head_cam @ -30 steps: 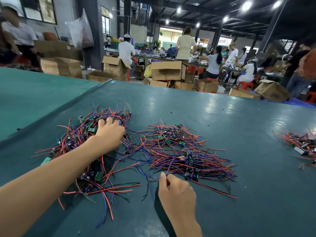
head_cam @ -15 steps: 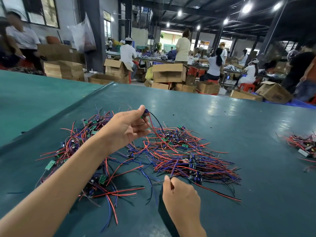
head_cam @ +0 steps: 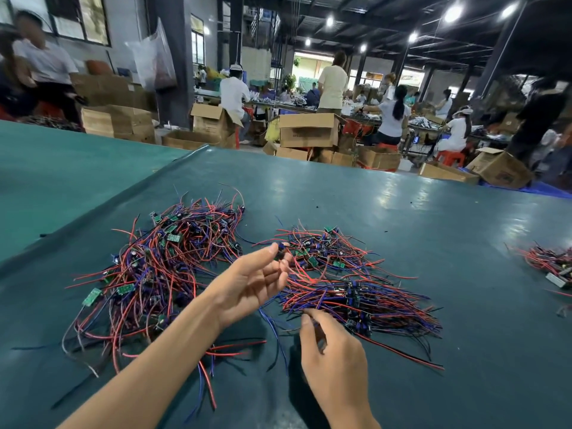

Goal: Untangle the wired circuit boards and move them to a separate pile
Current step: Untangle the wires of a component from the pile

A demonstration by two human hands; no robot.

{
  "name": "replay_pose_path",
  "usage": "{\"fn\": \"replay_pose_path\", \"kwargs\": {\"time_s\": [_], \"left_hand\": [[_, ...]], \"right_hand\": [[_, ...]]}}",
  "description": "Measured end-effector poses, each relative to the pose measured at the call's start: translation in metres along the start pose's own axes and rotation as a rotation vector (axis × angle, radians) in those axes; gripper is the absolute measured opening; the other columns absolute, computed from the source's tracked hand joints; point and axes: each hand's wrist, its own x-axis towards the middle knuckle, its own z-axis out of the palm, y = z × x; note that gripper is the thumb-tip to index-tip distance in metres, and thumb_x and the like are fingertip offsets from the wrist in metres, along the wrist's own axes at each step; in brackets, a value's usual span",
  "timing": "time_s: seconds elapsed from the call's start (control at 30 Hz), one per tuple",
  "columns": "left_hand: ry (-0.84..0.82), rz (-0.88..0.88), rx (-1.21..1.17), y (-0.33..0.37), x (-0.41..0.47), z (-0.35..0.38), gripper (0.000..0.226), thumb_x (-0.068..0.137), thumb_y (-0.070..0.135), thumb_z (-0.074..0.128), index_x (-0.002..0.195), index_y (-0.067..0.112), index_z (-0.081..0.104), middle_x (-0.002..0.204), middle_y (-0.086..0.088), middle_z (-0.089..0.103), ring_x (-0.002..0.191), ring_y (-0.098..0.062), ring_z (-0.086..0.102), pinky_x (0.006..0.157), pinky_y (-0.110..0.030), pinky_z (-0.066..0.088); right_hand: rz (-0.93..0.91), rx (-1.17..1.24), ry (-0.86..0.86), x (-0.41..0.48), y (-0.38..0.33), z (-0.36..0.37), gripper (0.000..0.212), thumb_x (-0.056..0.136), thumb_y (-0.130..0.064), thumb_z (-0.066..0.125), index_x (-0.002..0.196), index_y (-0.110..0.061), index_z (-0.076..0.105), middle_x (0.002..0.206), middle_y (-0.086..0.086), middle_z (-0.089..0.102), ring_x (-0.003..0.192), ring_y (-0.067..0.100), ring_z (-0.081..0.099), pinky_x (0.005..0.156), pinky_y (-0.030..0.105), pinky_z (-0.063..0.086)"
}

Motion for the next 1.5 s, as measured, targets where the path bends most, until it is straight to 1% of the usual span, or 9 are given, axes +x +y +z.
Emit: {"fn": "replay_pose_path", "kwargs": {"time_s": [0.17,0.33,0.53,0.7,0.87,1.17,1.3,1.4,1.5], "left_hand": [[-0.096,0.056,-0.094,-0.026,-0.007,-0.012,0.046,0.059,0.005,0.096,0.098,0.002,0.072,0.098,-0.019,0.07,0.09,-0.025,0.074,0.078,-0.031,0.062],[-0.156,0.075,-0.027,-0.034,-0.012,-0.01,0.054,0.054,0.005,0.097,0.098,0.009,0.065,0.088,-0.012,0.072,0.108,-0.035,0.071,0.081,-0.041,0.06],[-0.074,0.118,0.019,-0.036,-0.011,-0.008,0.056,0.041,0.003,0.101,0.088,0.011,0.072,0.086,-0.012,0.069,0.081,-0.022,0.073,0.067,-0.028,0.059],[-0.123,0.149,0.069,-0.038,-0.01,-0.009,0.042,0.052,0.001,0.097,0.082,0.01,0.07,0.082,-0.011,0.068,0.08,-0.023,0.073,0.073,-0.028,0.06],[-0.119,0.195,0.225,-0.044,-0.004,-0.012,0.025,0.076,-0.011,0.069,0.089,0.008,0.059,0.084,-0.007,0.061,0.083,-0.022,0.067,0.08,-0.033,0.059],[0.002,0.351,0.175,-0.042,0.001,-0.014,0.031,0.081,-0.012,0.069,0.105,0.008,0.071,0.083,-0.011,0.065,0.07,-0.019,0.063,0.062,-0.025,0.052],[0.094,0.393,0.216,-0.041,0.002,-0.017,0.024,0.08,0.002,0.076,0.103,0.005,0.069,0.08,-0.013,0.064,0.06,-0.018,0.062,0.053,-0.024,0.049],[0.309,0.528,0.509,-0.045,0.004,-0.023,0.004,0.091,0.01,0.07,0.087,0.009,0.068,0.064,-0.008,0.06,0.043,-0.014,0.051,0.038,-0.02,0.037],[0.471,0.637,0.762,-0.051,0.009,-0.032,0.012,0.093,0.016,0.072,0.082,0.012,0.07,0.053,0.003,0.042,0.046,-0.011,0.032,0.045,-0.017,0.029]], "right_hand": [[-0.18,0.081,0.047,0.0,0.002,-0.002,0.027,0.09,-0.02,0.074,0.116,-0.026,0.075,0.078,-0.014,0.062,0.047,0.005,0.05,0.053,0.029,0.051],[-0.231,0.146,0.093,0.0,0.009,0.002,0.029,0.089,-0.029,0.067,0.117,-0.026,0.074,0.08,-0.011,0.062,0.05,0.006,0.055,0.052,0.029,0.05],[-0.249,0.221,0.108,0.001,0.013,0.002,0.031,0.094,-0.039,0.062,0.121,-0.028,0.072,0.085,-0.015,0.062,0.056,0.007,0.059,0.05,0.025,0.048],[-0.222,0.251,0.118,0.003,0.014,0.003,0.031,0.093,-0.04,0.062,0.118,-0.027,0.073,0.084,-0.014,0.061,0.055,0.007,0.056,0.048,0.023,0.046],[0.09,0.633,0.0,0.01,-0.003,0.005,0.023,0.086,-0.048,0.073,0.107,-0.037,0.075,0.088,-0.002,0.071,0.074,0.019,0.069,0.062,0.034,0.055],[0.486,1.002,-0.139,0.083,-0.033,-0.006,0.013,0.078,-0.027,0.078,0.073,-0.015,0.079,0.062,-0.002,0.061,0.047,0.014,0.056,0.034,0.023,0.033],[0.719,0.936,-0.052,0.156,-0.019,-0.006,0.013,0.081,-0.013,0.072,0.072,-0.011,0.064,0.054,-0.001,0.057,0.038,0.014,0.053,0.036,0.017,0.031],[0.778,0.841,-0.04,0.198,0.002,0.002,0.016,0.082,-0.006,0.066,0.072,-0.008,0.054,0.054,0.006,0.05,0.032,0.015,0.048,0.037,0.016,0.03],[0.805,0.675,-0.031,0.22,0.03,0.013,0.015,0.085,-0.002,0.064,0.073,-0.004,0.055,0.057,0.011,0.05,0.03,0.015,0.048,0.035,0.017,0.033]]}}
